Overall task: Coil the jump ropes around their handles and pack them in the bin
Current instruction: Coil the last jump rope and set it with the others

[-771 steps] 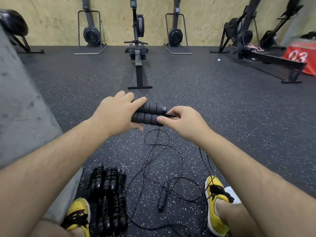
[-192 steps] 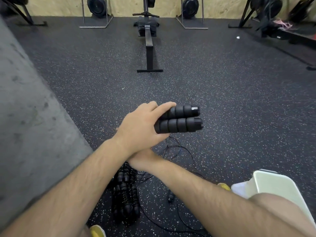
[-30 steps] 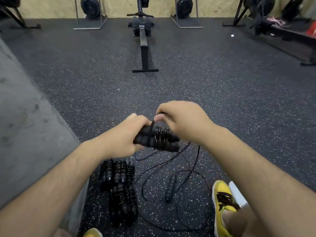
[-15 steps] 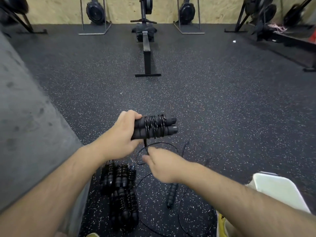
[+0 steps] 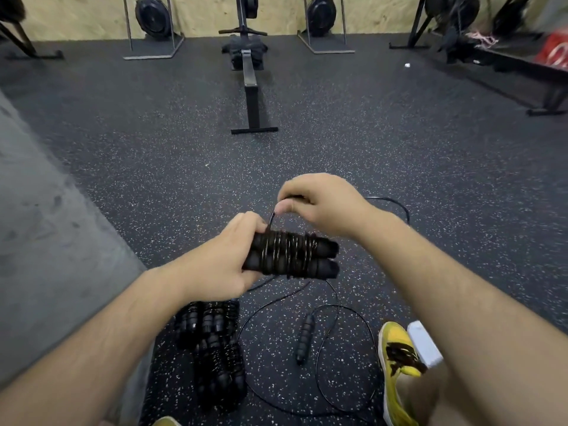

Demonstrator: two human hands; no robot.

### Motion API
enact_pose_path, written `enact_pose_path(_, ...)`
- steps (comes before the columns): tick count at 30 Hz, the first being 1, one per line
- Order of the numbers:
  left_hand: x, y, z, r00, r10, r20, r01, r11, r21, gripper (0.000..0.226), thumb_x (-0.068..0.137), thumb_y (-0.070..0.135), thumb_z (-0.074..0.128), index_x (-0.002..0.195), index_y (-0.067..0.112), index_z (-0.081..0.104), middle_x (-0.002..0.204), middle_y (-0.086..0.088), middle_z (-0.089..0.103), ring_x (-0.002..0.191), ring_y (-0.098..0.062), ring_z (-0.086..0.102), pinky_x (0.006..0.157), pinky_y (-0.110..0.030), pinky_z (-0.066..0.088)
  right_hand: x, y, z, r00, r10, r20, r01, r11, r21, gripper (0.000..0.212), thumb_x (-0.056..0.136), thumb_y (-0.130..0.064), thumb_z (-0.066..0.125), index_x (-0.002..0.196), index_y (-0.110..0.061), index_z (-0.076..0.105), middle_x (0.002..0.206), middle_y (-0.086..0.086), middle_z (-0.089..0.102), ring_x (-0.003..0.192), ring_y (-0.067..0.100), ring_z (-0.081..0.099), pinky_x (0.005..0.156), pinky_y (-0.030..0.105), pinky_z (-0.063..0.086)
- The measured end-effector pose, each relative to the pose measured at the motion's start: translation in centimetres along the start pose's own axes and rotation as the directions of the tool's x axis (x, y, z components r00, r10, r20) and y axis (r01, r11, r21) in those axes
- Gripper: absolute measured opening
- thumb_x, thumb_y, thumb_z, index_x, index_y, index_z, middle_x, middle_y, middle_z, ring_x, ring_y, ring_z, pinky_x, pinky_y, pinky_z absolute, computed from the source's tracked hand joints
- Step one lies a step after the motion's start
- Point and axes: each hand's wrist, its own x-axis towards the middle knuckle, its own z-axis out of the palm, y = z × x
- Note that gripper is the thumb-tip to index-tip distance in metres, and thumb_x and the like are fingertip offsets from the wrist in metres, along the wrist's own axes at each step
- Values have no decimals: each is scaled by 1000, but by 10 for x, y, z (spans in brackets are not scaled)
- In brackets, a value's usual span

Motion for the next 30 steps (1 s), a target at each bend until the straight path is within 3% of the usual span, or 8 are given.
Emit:
enact_pose_path(2,-6,10,0,998,18,-57,-25,993,-116,61,83,26,79,111,41,27,114,13,44,96,-7,53,83,-32,48,2,16,1,992,119,27,-122,968,221,15,94,-44,62,89,-32,71,69,-13,62,65,6,53,70,32,48)
enact_pose_path(5,-6,11,0,975,-13,-221,-40,972,-233,62,83,29,80,118,33,29,120,9,50,109,-7,55,90,-28,47,-6,13,15,919,269,287,-346,899,267,25,103,-20,52,122,-12,66,95,-3,67,98,19,60,88,30,44)
enact_pose_path(8,1,-3,-3,936,-96,-338,57,990,-126,65,85,26,78,127,25,28,126,2,41,114,-12,48,96,-28,40,-15,-18,52,892,209,401,-217,976,-27,33,106,-13,40,136,-12,54,118,10,59,104,26,61,85,32,45)
enact_pose_path(13,8,-31,-8,941,-150,-304,201,969,144,55,85,6,68,131,6,36,114,0,30,105,-20,39,93,-33,36,-39,-74,80,843,62,534,-75,997,2,27,108,-19,33,120,-1,50,101,14,55,96,32,55,74,34,37)
enact_pose_path(16,9,-43,-9,967,-142,-212,205,927,315,49,80,0,60,125,4,42,116,-7,37,104,-25,37,93,-46,42,-46,-85,64,877,40,480,-63,997,32,26,108,-28,34,102,-8,48,79,2,45,78,26,48,68,33,34)
enact_pose_path(25,6,-19,4,1000,-13,-1,13,961,277,45,72,3,62,109,14,39,104,7,32,96,-16,33,84,-38,38,-20,-55,7,986,-133,101,153,963,-222,23,100,-47,47,93,-30,62,95,-9,68,89,18,62,72,33,48)
enact_pose_path(28,3,2,7,999,-20,32,17,998,64,46,78,9,67,107,23,35,101,11,34,91,-7,39,74,-27,37,-6,-17,-6,993,-48,106,35,992,123,17,88,-46,69,91,-29,75,86,-13,70,83,10,63,77,33,52)
enact_pose_path(30,0,11,8,999,-31,16,32,995,-89,55,79,13,74,109,32,32,104,9,41,84,-3,46,69,-25,41,-4,0,-6,983,23,184,-106,885,453,11,85,-32,78,87,-21,78,72,-11,69,65,7,59,65,25,49)
